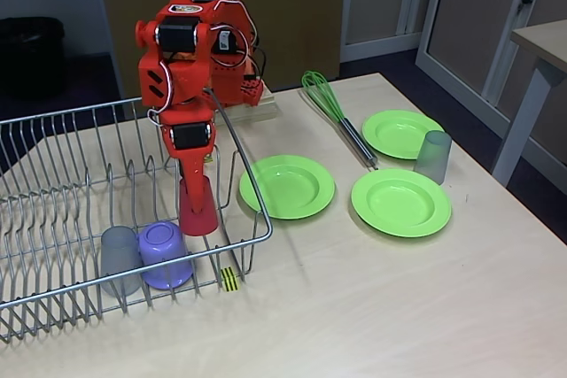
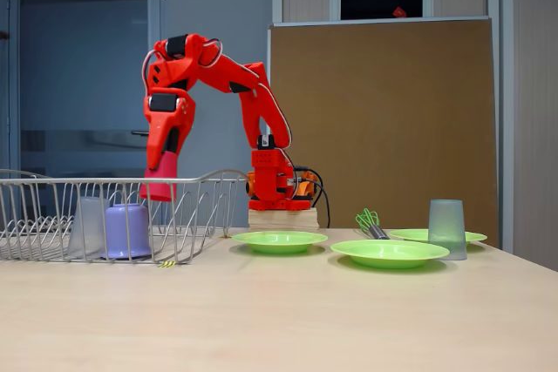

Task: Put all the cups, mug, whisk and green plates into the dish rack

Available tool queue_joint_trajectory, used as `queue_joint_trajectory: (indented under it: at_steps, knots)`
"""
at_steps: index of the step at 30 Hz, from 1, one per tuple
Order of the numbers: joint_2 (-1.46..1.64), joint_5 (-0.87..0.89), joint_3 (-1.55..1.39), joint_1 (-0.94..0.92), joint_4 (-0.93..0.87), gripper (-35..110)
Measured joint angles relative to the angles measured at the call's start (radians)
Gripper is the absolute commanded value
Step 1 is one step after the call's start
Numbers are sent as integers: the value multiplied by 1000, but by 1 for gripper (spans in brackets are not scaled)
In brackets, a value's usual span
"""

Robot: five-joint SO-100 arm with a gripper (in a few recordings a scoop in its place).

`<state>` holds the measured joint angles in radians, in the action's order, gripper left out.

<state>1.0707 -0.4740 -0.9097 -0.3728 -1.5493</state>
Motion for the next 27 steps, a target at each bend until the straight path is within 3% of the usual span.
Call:
queue_joint_trajectory:
  at_steps: [27]
  knots:
    - [-379, 31, 370, 48, -60, 19]
